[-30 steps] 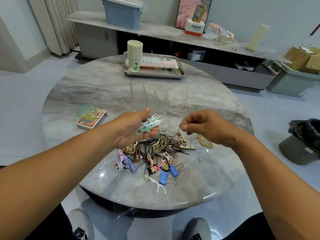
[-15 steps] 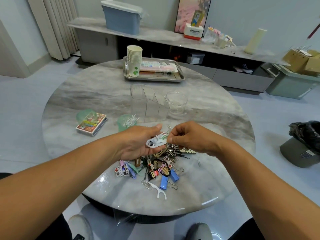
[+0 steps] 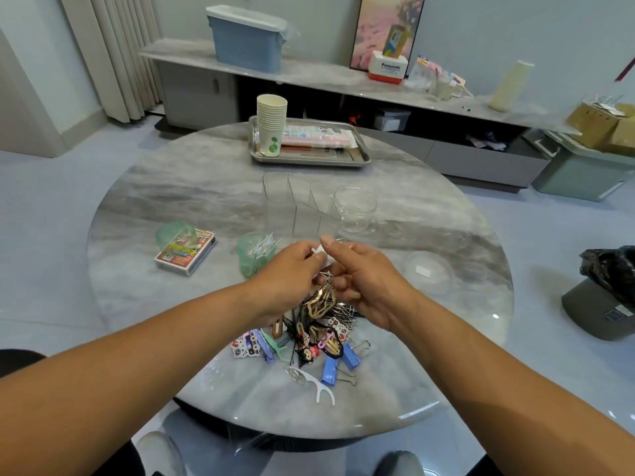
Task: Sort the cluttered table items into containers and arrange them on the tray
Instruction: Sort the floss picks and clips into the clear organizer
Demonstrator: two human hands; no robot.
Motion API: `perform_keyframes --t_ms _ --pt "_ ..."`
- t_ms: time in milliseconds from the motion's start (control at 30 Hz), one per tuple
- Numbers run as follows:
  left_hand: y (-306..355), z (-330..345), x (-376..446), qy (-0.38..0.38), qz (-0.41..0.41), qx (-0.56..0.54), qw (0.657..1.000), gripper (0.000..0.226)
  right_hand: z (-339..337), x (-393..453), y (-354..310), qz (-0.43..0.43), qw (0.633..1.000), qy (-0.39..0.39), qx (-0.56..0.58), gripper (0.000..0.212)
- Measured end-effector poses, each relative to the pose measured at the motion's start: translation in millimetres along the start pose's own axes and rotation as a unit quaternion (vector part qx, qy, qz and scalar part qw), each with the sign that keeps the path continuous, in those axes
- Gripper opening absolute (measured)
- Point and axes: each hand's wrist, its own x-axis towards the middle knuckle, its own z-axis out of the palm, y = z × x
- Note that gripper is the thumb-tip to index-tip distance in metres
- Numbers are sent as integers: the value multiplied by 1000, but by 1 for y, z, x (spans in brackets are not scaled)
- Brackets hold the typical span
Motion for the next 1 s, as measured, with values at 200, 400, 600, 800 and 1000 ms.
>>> perform_keyframes --t_ms 200,400,600,800,1000 --pt "3 4 -6 2 79 188 979 33 7 8 5 -27 995 25 96 22" --pt "9 -9 -3 -7 147 244 959 34 15 12 5 -20 995 -8 101 31" --pt "13 -19 0 -38 116 271 955 58 11 14 3 -58 997 -6 56 28" --pt "14 -27 3 -48 157 245 956 13 15 14 0 -80 994 -11 73 28" --pt "8 -22 1 -83 156 282 943 33 13 13 3 -98 994 20 34 24"
